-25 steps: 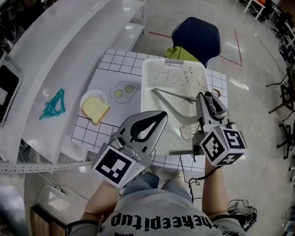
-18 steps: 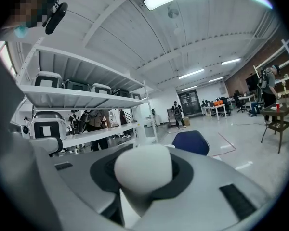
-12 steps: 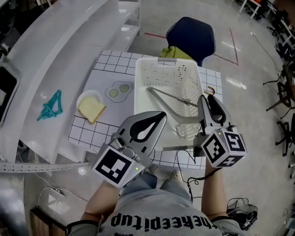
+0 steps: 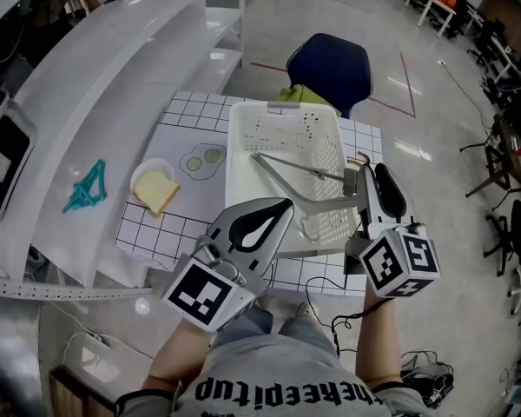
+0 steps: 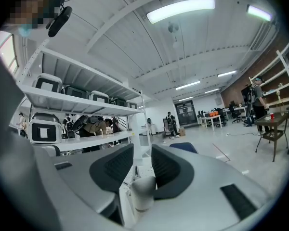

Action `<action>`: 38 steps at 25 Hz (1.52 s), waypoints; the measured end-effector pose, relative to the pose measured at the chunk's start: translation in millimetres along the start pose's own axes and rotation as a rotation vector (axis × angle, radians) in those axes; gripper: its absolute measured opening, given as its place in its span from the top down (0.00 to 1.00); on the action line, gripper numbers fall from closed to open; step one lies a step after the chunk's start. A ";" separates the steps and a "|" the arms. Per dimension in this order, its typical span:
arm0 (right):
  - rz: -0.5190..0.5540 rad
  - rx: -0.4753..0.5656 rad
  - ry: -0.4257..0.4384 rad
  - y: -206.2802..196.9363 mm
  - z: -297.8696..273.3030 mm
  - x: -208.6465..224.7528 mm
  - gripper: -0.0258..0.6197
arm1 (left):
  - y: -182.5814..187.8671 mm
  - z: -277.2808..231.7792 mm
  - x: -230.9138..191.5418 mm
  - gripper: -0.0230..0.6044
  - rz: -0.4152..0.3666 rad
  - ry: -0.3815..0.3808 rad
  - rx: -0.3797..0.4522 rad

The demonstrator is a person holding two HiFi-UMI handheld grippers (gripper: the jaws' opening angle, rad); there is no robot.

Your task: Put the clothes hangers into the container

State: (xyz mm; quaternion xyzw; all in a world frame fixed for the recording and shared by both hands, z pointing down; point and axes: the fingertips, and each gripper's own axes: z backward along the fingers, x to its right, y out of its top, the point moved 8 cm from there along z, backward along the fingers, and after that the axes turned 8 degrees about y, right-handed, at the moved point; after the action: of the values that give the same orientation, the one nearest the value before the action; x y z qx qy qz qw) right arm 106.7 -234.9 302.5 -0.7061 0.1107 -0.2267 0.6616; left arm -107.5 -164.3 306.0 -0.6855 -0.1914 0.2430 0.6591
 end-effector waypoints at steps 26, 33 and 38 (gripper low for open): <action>0.018 -0.010 0.236 23.9 48.5 3.0 0.89 | 8.4 -27.4 68.5 0.93 -0.008 -0.006 0.034; 0.013 -0.017 0.307 27.1 60.0 0.2 0.96 | 9.9 -31.4 83.0 0.93 -0.012 0.004 0.036; 0.008 -0.021 0.360 25.7 67.5 1.0 0.96 | 8.8 -34.3 93.2 0.93 -0.016 0.011 0.035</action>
State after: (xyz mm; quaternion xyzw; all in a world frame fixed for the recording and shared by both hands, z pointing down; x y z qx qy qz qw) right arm 142.8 -178.2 275.8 -0.6607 0.2326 -0.3455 0.6245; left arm -12.5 -138.3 290.2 -0.6735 -0.1887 0.2373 0.6741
